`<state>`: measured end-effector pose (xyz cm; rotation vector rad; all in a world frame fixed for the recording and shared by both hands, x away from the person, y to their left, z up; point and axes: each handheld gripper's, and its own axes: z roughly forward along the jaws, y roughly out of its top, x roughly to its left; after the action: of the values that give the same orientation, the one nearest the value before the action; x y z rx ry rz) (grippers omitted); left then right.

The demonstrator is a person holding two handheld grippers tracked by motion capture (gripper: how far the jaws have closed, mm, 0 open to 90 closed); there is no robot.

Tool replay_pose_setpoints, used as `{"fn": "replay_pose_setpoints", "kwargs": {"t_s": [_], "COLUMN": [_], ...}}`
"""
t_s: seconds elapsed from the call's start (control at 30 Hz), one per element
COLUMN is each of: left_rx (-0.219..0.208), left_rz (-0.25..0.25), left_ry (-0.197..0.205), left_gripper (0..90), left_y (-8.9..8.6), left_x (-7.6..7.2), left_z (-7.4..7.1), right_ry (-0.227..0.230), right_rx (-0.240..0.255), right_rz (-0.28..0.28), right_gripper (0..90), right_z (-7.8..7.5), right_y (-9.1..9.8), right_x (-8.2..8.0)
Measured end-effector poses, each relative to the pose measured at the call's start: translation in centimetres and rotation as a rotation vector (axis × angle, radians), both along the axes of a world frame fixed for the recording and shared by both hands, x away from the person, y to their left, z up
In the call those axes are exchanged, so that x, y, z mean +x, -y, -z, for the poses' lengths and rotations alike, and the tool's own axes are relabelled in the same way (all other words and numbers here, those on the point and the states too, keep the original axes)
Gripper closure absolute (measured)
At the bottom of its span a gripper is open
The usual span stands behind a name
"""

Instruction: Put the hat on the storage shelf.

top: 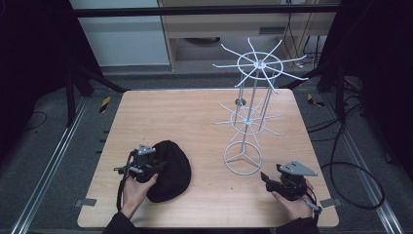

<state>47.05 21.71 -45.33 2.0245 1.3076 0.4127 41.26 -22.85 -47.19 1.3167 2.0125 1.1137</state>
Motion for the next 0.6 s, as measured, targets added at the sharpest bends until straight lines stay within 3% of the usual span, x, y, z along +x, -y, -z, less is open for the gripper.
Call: {"fn": "replay_pose_setpoints", "kwargs": {"t_s": [0.07, 0.27, 0.3, 0.53, 0.6], "left_rx": [-0.011, -0.054, -0.064, -0.112, -0.138], "left_rz": [0.001, -0.003, 0.008, 0.047, 0.076], "left_ry": [0.006, 0.063, 0.097, 0.187, 0.238], "left_gripper": [75.4, 78.4, 78.5, 78.6, 78.7], "left_y": [-0.1, -0.8, -1.0, -1.7, -1.9], "left_x": [-0.1, -0.6, -1.1, -2.5, -3.1], "left_z": [0.0, -0.8, -1.4, -3.3, -4.4], "right_ry": [0.003, -0.007, -0.005, -0.001, -0.001], "right_rx": [-0.005, 0.006, 0.004, 0.002, 0.0], "right_rz": [0.0, 0.003, 0.003, 0.008, 0.01], "right_gripper": [32.7, 32.8, 32.7, 32.6, 32.5], "right_z": [0.1, 0.1, 0.2, 0.2, 0.2], "right_y": [0.0, 0.1, 0.1, 0.2, 0.2], "right_x": [0.1, 0.1, 0.1, 0.1, 0.1]}}
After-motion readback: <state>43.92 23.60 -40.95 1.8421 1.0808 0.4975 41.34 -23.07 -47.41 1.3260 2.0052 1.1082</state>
